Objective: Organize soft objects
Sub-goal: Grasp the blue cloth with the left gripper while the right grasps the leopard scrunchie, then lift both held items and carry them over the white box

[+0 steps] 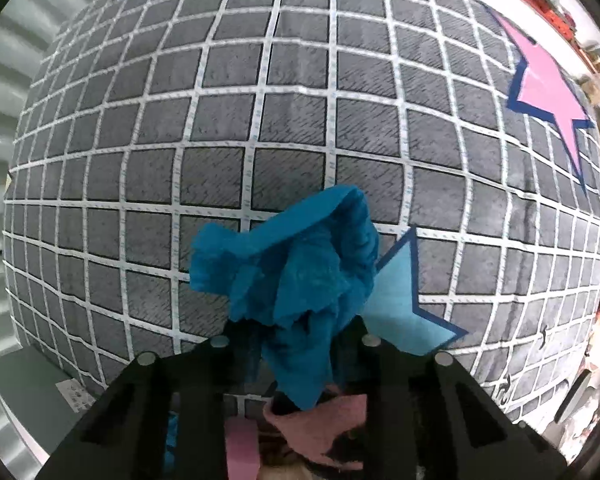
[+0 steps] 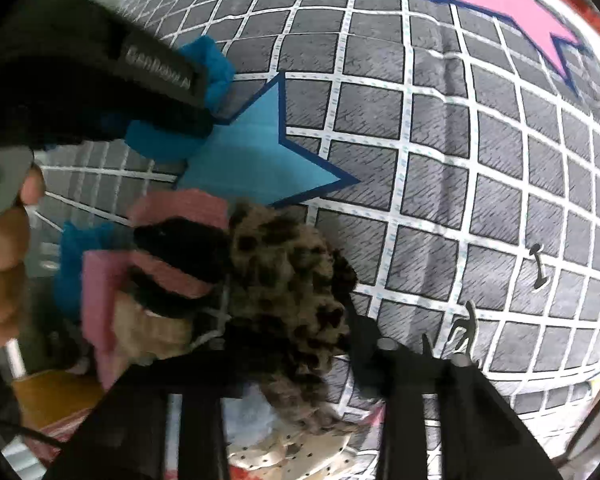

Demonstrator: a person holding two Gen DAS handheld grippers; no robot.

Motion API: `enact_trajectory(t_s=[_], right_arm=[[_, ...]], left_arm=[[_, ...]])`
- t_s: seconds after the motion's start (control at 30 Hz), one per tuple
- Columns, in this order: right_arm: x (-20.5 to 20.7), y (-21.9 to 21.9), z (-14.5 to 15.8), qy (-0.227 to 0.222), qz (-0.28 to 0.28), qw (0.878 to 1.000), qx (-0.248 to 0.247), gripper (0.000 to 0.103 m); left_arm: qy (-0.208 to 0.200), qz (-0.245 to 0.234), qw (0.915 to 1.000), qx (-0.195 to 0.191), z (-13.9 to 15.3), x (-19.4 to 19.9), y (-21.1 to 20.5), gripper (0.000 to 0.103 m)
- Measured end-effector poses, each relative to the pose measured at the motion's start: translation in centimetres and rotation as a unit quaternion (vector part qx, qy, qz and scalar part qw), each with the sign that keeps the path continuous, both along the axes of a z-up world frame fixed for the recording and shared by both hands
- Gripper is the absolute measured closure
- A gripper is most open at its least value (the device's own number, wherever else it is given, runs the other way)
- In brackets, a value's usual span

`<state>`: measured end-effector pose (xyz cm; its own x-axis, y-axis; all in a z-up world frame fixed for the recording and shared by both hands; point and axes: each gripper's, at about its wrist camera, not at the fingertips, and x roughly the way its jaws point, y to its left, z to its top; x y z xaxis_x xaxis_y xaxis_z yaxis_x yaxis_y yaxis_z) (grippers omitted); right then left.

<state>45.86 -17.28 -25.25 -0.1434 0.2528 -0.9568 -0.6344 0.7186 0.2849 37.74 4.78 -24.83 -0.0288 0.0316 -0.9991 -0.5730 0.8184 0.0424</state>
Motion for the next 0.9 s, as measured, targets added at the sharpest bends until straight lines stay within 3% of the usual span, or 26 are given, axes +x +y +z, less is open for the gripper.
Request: enact_trajectory(t_s=[0.23,0.43,0.53,0.67,0.7,0.73,0.77,0.8,0.87,0.9], right_arm=[[1.0,-2.3,2.9,-0.011,-0.028,0.999,0.029,0.075],[-0.5,-2.5,5.3,-0.018,-0.036,0.998,0.044,0.075],[-0.3,-2.7,6.1,-0.015,-0.039,0.998,0.048,0.075],[0.9,-4.6,7.6,0.008,-0.034,0.997,0.067,0.075],[0.9,-3.9,7.3,0.007,-0.028,0.997,0.066,0.073],[1.0,-3.5,7.1,0.006,-0.021,0.998,0.062,0.059],[0.8,-3.4,6.6,0.005,-0.012,0.999,0.051,0.035],[0.6,-2.7,6.0,0.003,-0.004,0.999,0.042,0.030],[0.1,-1.9,4.6,0.002,0.011,1.000,0.026,0.030],[-0.1,-1.2,3.9,0.002,0.017,1.000,0.020,0.030]], left_arm=[[-0.022,-0.037,0.9976,0.055,4.6,2.1,-4.2,0.074],[-0.044,-0.060,0.9952,0.063,8.5,4.0,-7.9,0.074],[-0.049,-0.070,0.9925,0.087,10.8,5.6,-10.5,0.073],[-0.055,-0.047,0.9951,0.067,13.1,4.5,-12.2,0.073],[-0.054,-0.046,0.9952,0.067,13.4,4.4,-12.3,0.073],[-0.054,-0.044,0.9953,0.067,13.3,4.2,-12.2,0.073],[-0.053,-0.042,0.9956,0.064,13.6,3.0,-12.2,0.073],[-0.051,-0.040,0.9959,0.063,13.8,3.3,-12.5,0.073],[-0.048,-0.037,0.9964,0.059,14.7,5.5,-14.3,0.073],[-0.047,-0.037,0.9967,0.054,14.9,4.3,-14.6,0.073]])
